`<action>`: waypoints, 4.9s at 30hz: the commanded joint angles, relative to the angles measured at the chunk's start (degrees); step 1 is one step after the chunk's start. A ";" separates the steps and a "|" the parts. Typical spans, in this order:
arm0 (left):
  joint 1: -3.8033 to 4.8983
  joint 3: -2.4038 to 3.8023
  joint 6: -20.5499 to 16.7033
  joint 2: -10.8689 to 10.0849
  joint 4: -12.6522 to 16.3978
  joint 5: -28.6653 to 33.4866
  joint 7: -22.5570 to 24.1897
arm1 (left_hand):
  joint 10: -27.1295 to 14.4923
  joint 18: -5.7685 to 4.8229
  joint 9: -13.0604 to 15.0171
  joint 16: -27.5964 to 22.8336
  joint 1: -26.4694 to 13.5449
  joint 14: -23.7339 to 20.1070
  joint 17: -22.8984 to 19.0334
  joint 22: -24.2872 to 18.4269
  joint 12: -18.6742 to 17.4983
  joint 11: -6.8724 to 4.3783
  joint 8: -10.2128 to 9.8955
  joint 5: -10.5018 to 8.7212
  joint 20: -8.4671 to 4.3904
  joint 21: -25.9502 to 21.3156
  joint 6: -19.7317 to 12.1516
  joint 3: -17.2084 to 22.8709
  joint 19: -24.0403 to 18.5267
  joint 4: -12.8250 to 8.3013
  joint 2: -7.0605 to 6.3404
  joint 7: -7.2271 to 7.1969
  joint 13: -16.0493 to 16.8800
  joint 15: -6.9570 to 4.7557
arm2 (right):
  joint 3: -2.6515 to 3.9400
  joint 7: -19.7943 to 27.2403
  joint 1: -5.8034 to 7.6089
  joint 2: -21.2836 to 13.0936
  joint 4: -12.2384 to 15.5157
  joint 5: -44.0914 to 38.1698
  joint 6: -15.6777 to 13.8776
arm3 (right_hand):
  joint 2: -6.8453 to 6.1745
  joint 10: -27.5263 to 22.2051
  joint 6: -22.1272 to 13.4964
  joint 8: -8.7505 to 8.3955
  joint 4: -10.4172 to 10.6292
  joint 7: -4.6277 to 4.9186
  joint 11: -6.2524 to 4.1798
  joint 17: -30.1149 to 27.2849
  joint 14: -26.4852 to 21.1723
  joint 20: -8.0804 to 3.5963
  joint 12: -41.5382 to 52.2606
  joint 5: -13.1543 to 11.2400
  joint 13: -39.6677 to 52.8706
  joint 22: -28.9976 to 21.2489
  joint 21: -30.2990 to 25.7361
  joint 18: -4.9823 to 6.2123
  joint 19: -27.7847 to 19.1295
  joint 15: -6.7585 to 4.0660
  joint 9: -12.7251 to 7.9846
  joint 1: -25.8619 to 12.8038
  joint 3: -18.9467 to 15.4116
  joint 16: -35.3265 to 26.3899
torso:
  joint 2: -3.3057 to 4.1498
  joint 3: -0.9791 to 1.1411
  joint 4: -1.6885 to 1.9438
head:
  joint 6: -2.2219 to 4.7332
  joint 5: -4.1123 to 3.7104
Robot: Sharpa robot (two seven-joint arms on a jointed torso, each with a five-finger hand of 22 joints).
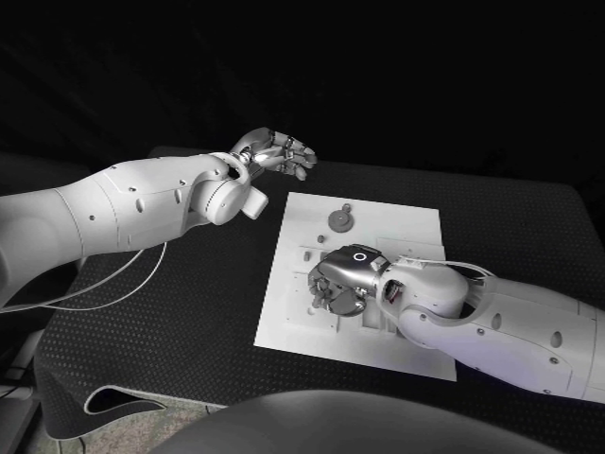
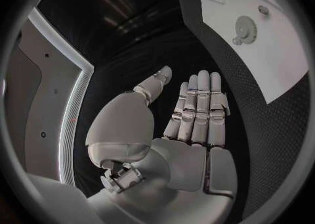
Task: Assemble the parts on the task board
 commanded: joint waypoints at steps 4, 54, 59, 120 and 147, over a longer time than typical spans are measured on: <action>0.09 0.06 0.68 0.24 0.12 0.38 0.58 | -0.40 -0.20 -0.06 -0.25 -0.24 0.51 0.08 -0.08 0.00 0.06 0.28 0.24 0.15 0.06 -0.38 -0.38 -0.18 0.11 0.18 -0.08 -0.09 0.04 | -0.14 0.35 -0.68 1.06 -0.88 -2.82 1.30 | 0.18 0.40 1.02 0.39 0.20 -0.67 0.04 0.03 -0.02 -0.12 0.22 0.24 0.11 0.96 0.26 0.89 0.32 -0.48 1.13 0.25 -0.21 -0.19 | -0.03 0.02 -0.01 | 0.01 0.04; 0.09 0.06 0.91 0.43 -0.05 0.44 0.49 | -0.42 -0.21 -0.14 -0.59 -0.29 0.58 0.46 -0.32 0.00 0.07 0.34 0.24 0.15 0.08 -0.43 -0.42 -0.16 0.13 0.25 -0.07 -0.16 0.04 | -0.64 -1.78 -1.68 2.73 -2.33 -7.38 -0.83 | 0.14 0.46 1.05 0.43 0.16 -0.69 0.00 0.09 -0.02 -0.17 0.16 0.24 0.22 0.98 0.25 0.89 0.33 -0.53 1.24 0.45 -0.25 -0.20 | -0.02 0.08 -0.09 | 0.01 0.51; 0.09 0.06 0.95 0.46 -0.12 0.44 0.46 | -0.42 -0.21 -0.15 -0.61 -0.29 0.59 0.49 -0.34 0.00 0.07 0.35 0.24 0.15 0.08 -0.43 -0.42 -0.16 0.13 0.25 -0.07 -0.16 0.04 | -0.63 -2.01 -1.69 2.70 -2.25 -7.66 -1.10 | 0.04 0.53 1.12 0.47 0.17 -0.72 -0.04 0.14 0.03 -0.20 0.17 0.24 0.29 1.01 0.28 0.89 0.38 -0.56 1.30 0.57 -0.27 -0.17 | -0.04 0.07 -0.08 | 0.01 0.49; 0.10 0.04 0.87 0.04 -0.43 0.91 0.49 | -0.45 -0.23 -0.23 -0.91 -0.49 0.64 0.83 -0.53 0.01 0.09 0.39 0.24 0.16 0.10 -0.49 -0.49 -0.16 0.26 0.35 -0.05 -0.22 0.06 | 3.39 -10.26 7.53 -18.45 4.45 39.43 3.97 | -7.16 -6.04 -3.80 -0.42 6.54 -0.93 -3.03 5.93 4.46 -2.71 38.30 0.20 47.98 0.97 1.09 0.89 6.90 -3.41 4.56 -10.82 -5.65 6.35 | -0.58 0.05 -1.00 | 0.01 -2.25; 0.07 0.03 1.11 0.10 -0.77 0.93 0.55 | -0.45 -0.23 -0.25 -1.01 -0.56 0.66 0.94 -0.59 0.01 0.08 0.41 0.24 0.16 0.11 -0.50 -0.52 -0.16 0.30 0.39 -0.05 -0.24 0.06 | -0.71 -23.28 4.49 -21.15 7.21 37.41 14.44 | -8.18 -3.95 0.19 0.57 16.01 -2.89 -4.78 20.78 9.48 -5.94 50.00 0.26 57.08 1.41 5.53 0.89 9.24 -5.07 7.88 -24.91 -4.54 13.77 | -0.41 -0.09 -0.83 | 0.01 -4.02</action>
